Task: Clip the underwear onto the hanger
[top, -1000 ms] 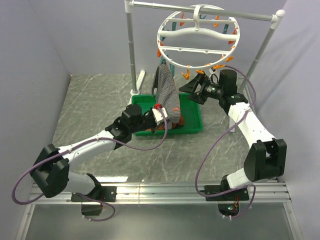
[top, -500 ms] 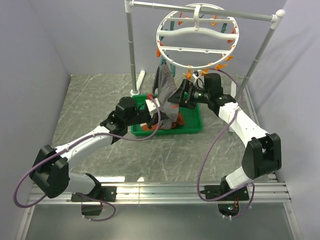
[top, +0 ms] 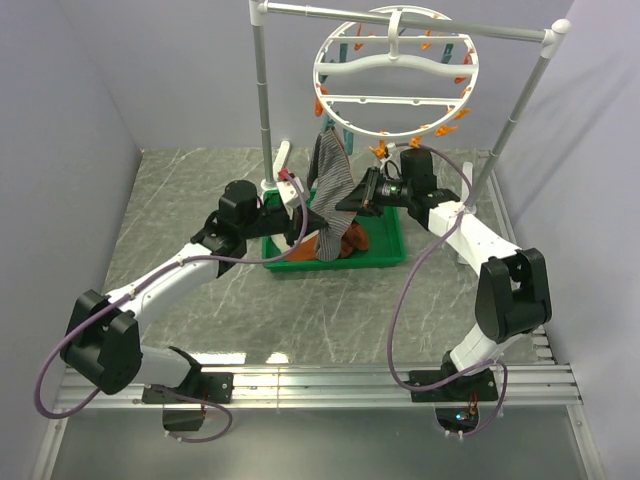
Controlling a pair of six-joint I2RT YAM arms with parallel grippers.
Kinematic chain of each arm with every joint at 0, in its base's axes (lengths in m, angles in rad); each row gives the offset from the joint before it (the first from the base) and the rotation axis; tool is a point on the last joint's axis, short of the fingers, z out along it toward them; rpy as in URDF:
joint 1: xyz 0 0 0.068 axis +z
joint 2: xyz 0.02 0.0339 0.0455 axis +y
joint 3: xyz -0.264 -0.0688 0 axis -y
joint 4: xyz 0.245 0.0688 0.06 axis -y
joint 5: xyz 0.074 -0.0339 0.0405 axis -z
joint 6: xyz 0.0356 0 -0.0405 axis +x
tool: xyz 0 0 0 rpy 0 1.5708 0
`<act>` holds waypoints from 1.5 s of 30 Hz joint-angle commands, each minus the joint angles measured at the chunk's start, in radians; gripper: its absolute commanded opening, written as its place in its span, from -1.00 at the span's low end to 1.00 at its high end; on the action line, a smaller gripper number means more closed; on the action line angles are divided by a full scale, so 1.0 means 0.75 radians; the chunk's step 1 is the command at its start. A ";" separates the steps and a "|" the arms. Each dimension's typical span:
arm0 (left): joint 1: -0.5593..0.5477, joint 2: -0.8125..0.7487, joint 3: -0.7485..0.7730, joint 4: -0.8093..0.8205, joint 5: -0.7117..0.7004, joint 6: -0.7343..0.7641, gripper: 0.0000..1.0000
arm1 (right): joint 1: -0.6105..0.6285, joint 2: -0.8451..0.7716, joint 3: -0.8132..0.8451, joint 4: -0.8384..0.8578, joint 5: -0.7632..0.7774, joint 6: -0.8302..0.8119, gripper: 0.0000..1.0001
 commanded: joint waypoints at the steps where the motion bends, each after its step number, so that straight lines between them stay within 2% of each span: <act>1: 0.024 0.024 0.081 -0.037 0.119 -0.010 -0.99 | -0.010 -0.028 -0.026 0.180 -0.103 0.156 -0.86; 2: 0.026 0.031 0.095 -0.059 0.115 0.006 -0.97 | -0.015 -0.028 -0.037 0.286 -0.133 0.239 -1.00; 4: 0.030 0.037 0.097 -0.092 0.058 0.022 -0.80 | -0.019 -0.030 -0.065 0.352 -0.148 0.315 -1.00; 5: 0.035 0.037 0.093 -0.094 0.031 0.029 -0.48 | -0.021 -0.030 -0.069 0.382 -0.148 0.368 -1.00; 7: 0.039 0.014 0.079 -0.078 -0.081 0.080 -0.15 | -0.023 -0.038 -0.071 0.367 -0.118 0.422 -1.00; 9: 0.035 -0.036 0.055 -0.053 -0.169 0.131 0.08 | -0.023 -0.032 -0.073 0.360 -0.109 0.471 -1.00; 10: 0.022 -0.057 0.040 -0.027 -0.228 0.228 0.16 | -0.023 -0.026 -0.077 0.366 -0.117 0.501 -1.00; 11: -0.010 -0.082 -0.008 -0.002 -0.381 0.276 0.22 | -0.023 -0.022 -0.080 0.375 -0.117 0.546 -1.00; 13: -0.047 -0.161 -0.076 0.069 -0.492 0.468 0.23 | -0.023 -0.022 -0.086 0.364 -0.093 0.575 -1.00; 18: -0.268 -0.290 -0.356 0.372 -0.786 0.942 0.39 | -0.023 -0.030 -0.080 0.330 -0.066 0.643 -1.00; 23: -0.470 -0.290 -0.530 0.613 -0.895 1.192 0.49 | -0.023 -0.051 -0.069 0.240 -0.013 0.633 -1.00; 24: -0.495 -0.274 -0.553 0.682 -0.895 1.280 0.60 | -0.023 -0.051 -0.069 0.227 -0.013 0.637 -1.00; 27: -0.573 -0.191 -0.647 0.872 -0.895 1.478 0.65 | -0.023 -0.051 -0.086 0.246 -0.021 0.686 -1.00; 28: -0.589 -0.152 -0.673 0.936 -0.944 1.523 0.82 | -0.021 -0.053 -0.088 0.242 -0.021 0.694 -1.00; 30: -0.624 -0.011 -0.686 1.065 -0.987 1.646 0.85 | -0.021 -0.055 -0.092 0.238 -0.015 0.708 -1.00; 31: -0.630 0.040 -0.676 1.193 -1.028 1.685 0.86 | -0.021 -0.059 -0.094 0.236 -0.017 0.714 -1.00; 34: -0.640 0.231 -0.619 1.398 -1.081 1.781 0.89 | -0.021 -0.065 -0.106 0.242 -0.029 0.745 -1.00; 38: -0.630 0.421 -0.533 1.529 -1.145 1.863 0.92 | -0.023 -0.085 -0.110 0.217 -0.029 0.739 -1.00; 45: -0.604 0.552 -0.428 1.642 -1.133 1.925 0.93 | -0.021 -0.102 -0.139 0.197 -0.017 0.737 -1.00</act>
